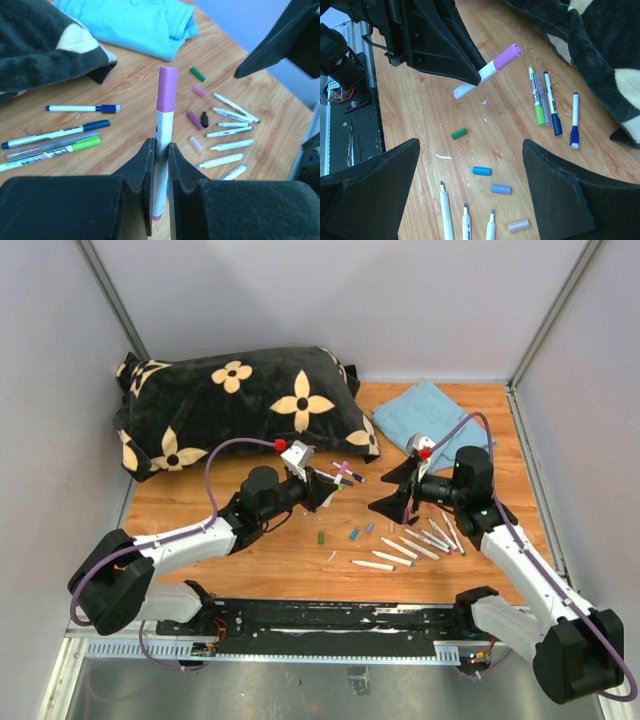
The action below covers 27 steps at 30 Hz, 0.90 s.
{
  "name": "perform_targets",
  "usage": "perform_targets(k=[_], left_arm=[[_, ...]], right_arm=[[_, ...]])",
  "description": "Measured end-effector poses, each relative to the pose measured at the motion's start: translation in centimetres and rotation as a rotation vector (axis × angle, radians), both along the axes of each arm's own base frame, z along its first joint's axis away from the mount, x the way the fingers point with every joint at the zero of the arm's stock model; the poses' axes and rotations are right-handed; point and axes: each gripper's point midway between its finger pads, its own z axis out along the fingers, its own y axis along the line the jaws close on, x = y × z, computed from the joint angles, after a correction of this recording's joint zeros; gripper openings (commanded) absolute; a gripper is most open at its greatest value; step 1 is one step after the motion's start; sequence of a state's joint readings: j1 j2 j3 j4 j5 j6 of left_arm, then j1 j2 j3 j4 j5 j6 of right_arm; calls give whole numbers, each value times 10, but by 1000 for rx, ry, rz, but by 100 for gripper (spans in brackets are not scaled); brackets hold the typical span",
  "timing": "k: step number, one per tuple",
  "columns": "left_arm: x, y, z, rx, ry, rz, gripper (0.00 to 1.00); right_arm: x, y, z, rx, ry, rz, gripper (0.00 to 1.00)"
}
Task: Open the pen caps
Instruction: Pick up the pen from the center of the board.
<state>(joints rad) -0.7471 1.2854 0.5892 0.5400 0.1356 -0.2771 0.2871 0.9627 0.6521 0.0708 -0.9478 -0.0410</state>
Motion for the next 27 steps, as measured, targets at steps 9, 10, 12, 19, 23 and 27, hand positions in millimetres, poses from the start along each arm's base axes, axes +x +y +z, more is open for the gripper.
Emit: perform_targets(k=[9,10,12,19,23,27], left_arm=[[-9,1,18,-201,32,16,0],[-10,1,20,-225,37,17,0],[-12,2,24,-266,44,18,0],[-18,0,45,-417,53,-4,0],[-19,-6,53,-492,72,-23,0],[-21,-12,54,-538,86,-36,0]], right_arm=[[0,7,-20,37,81,12,98],[1,8,-21,40,89,12,98],[2,9,-22,45,103,12,98],[2,14,-27,58,155,9,98],[3,17,-33,51,180,4,100],[-1,25,-31,74,205,17,97]])
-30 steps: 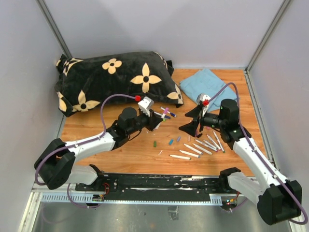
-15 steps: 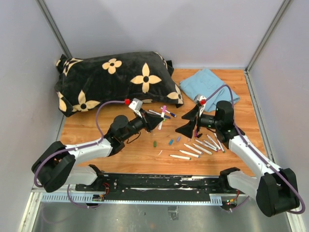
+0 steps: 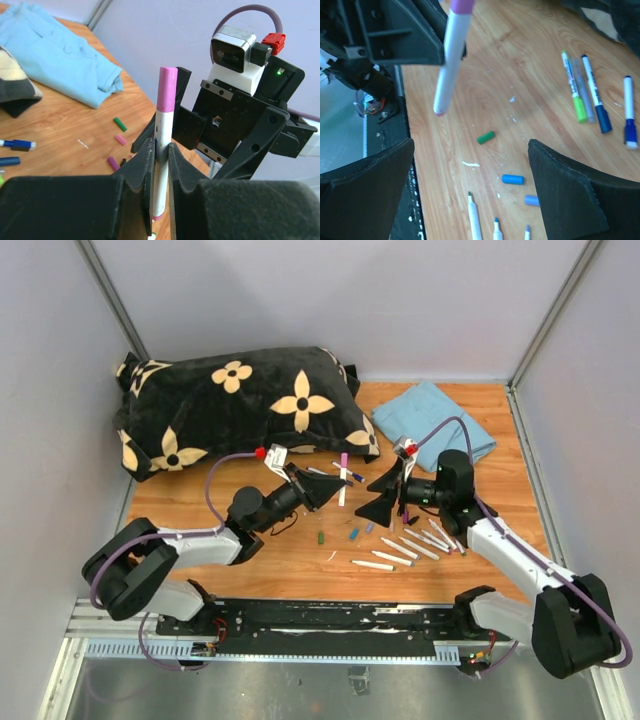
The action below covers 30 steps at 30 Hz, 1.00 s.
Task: Open the pen caps
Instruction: Pick up the pen from the center of the board.
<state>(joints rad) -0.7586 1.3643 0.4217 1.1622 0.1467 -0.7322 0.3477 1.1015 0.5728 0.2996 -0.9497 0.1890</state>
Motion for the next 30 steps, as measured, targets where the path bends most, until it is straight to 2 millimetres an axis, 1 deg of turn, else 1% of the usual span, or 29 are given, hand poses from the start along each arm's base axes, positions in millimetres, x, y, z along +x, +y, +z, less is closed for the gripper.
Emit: perform_targets(k=[4,11,17,21,25,26,28,29,30], left_arm=[[-5,-8,0,-50,8,-18,0],[-12,-18,5,-121,3,-29,0],[-19,-26,7,-151,5,-35,0],[-21,-30,2,-154,12,-41,0],[-22,-33,-2,-150,17,-39,0],[-22,-33,-3,-147,16,-37,1],[-22,-34,-3,-147,14,-36,3],[-22,-34,-3,-146,12,-36,8],[-23,-34,-3,-145,11,-36,14]], right_arm=[[-7,9,7,31,20,22,91],[-8,13,11,59,80,-1,78],[-13,18,11,63,104,5,63],[-13,19,10,60,104,1,42],[-15,20,10,61,105,9,10],[-16,20,11,62,111,14,3],[-17,20,10,60,113,22,1],[-18,20,10,60,117,25,1],[-19,20,10,59,118,29,1]])
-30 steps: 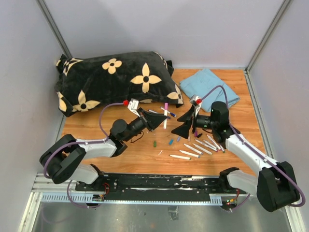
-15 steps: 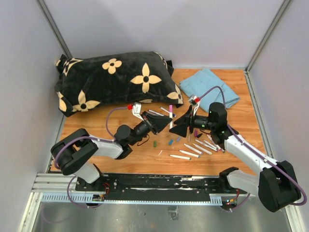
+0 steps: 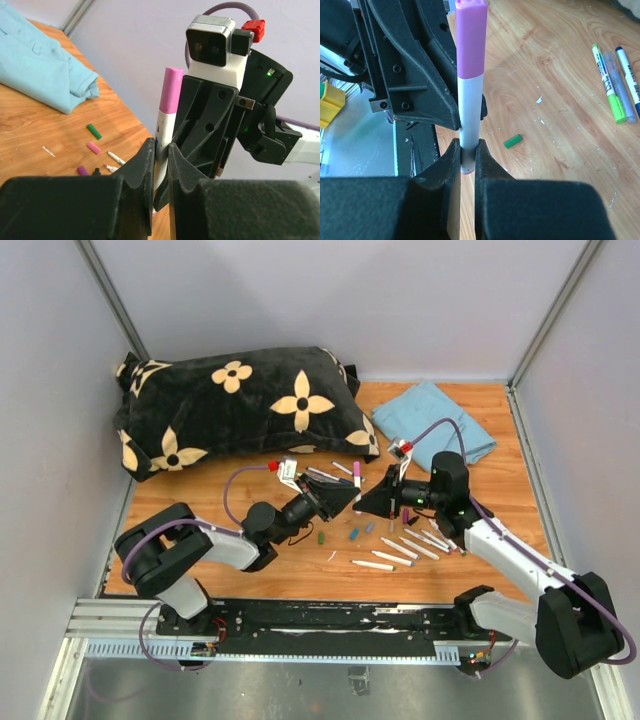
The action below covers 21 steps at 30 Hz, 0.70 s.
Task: Open the pen caps
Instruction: Pick up the pen from the center of the board.
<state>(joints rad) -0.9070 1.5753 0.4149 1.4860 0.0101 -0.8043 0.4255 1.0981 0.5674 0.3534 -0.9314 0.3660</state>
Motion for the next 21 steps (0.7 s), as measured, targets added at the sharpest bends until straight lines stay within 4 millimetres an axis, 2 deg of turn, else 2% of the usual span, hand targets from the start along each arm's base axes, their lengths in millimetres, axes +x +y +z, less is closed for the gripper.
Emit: perform_targets(k=[4,6,9,12,14,21], left_arm=[[-2,2,6,7,-24,3,48],[-8,5,16,1,-53,-2,63],[-20,18,33,-3,-106,2,83],[-33,35,47,6,-160,13,96],[-38,46,55,16,-193,27,99],[-45,83,67,59,-255,70,99]], right_arm=[[-2,1,5,0,-4,24,1],[-5,1,9,-3,-17,44,1],[-8,0,15,-15,-46,73,1],[-12,-3,21,-29,-88,115,1],[-12,-8,25,-42,-118,142,1],[-22,-17,32,-83,-197,234,1]])
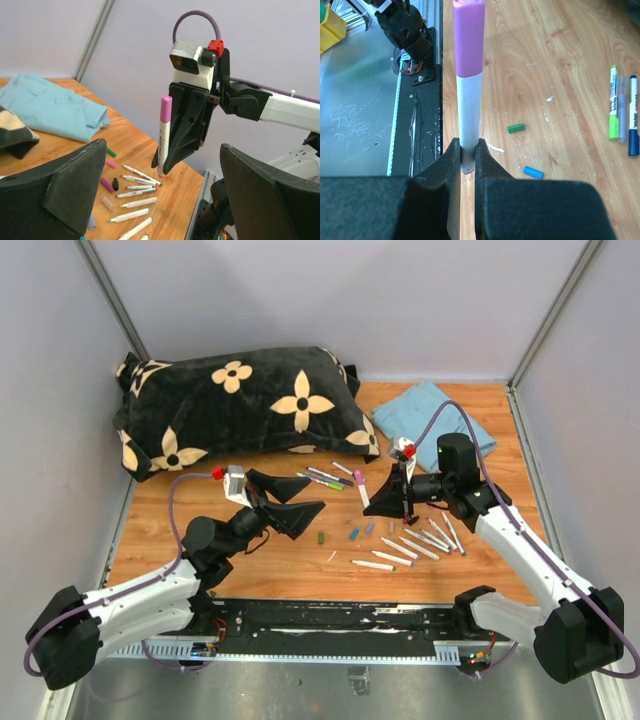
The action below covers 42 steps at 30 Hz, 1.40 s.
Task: Open the pen caps
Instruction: Pick up the pen from the center of the board.
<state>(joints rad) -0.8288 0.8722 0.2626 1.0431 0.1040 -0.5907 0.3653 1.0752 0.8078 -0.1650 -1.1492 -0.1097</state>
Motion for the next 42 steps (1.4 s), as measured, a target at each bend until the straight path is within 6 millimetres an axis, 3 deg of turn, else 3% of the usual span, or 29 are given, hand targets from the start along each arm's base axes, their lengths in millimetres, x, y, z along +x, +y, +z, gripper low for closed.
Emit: perform_targets(k=[5,15,42], left_arm=[[-1,4,-6,38,11,-10,99],[-6,-8,-27,105,47,-75,99],[-6,-22,-42,112,81,-169,99]], right_arm=[[-9,-3,-8,-28,6,37,1],[-17,-6,-20,-55,42,75,3],[-21,-5,-19,-38,59,114,3]])
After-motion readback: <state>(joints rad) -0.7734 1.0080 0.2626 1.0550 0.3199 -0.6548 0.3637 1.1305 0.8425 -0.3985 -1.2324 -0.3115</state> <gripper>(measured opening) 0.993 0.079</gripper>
